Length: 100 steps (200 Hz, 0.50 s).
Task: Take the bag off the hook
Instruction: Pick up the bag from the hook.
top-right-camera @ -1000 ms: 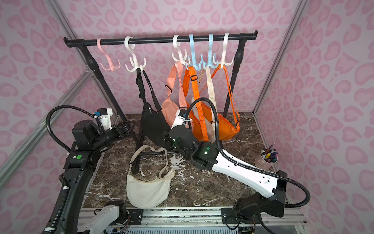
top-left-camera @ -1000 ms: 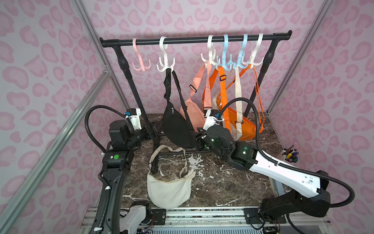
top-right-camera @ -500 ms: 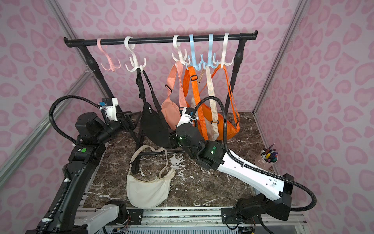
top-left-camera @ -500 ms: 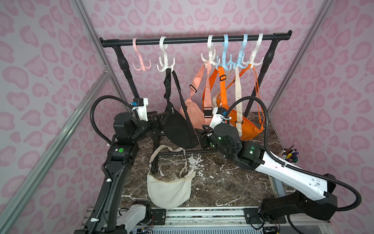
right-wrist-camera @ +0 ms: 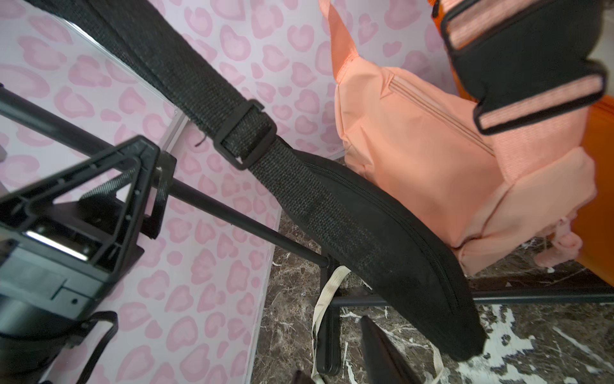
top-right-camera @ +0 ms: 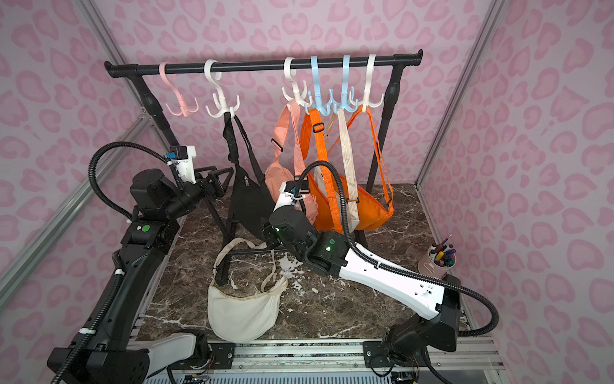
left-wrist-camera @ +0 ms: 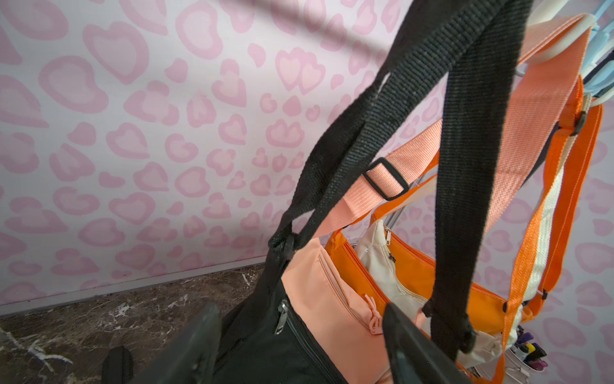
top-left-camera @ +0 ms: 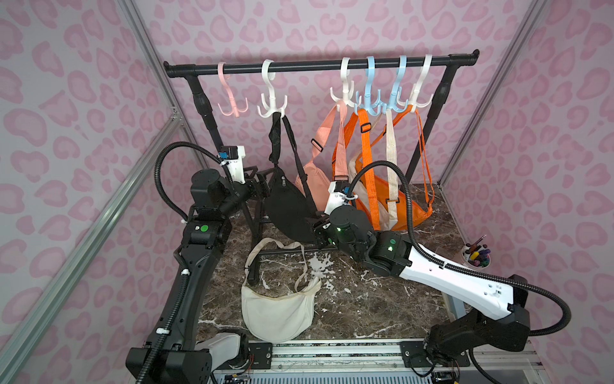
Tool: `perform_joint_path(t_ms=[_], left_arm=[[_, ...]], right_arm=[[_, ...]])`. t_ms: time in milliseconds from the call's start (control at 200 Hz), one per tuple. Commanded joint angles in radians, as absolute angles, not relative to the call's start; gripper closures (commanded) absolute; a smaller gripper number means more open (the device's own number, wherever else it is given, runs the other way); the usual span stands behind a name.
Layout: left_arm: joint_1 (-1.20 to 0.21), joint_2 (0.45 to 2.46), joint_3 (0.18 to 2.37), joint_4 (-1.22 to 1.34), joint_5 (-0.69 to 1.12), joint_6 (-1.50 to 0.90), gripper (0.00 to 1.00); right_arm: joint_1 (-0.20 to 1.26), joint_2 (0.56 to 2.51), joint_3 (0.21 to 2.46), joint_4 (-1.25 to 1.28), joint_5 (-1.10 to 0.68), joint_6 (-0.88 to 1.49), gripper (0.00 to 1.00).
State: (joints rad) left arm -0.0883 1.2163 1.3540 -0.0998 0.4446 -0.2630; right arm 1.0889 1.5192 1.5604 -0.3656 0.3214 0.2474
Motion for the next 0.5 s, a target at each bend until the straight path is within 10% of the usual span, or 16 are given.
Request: perform_joint_path(t_ms=[0,495], left_arm=[[-0.089,1.236,1.381,-0.03,0.435,-0.238,0.22],[-0.107,1.37,1.48,-0.012,0.462,-0.206,0.24]], right_arm=[[1.089,1.544,1.576,-0.361,0.381,0.249,0.58],[1.019,1.641,1.624,-0.362,0.414,0.297,0.67]])
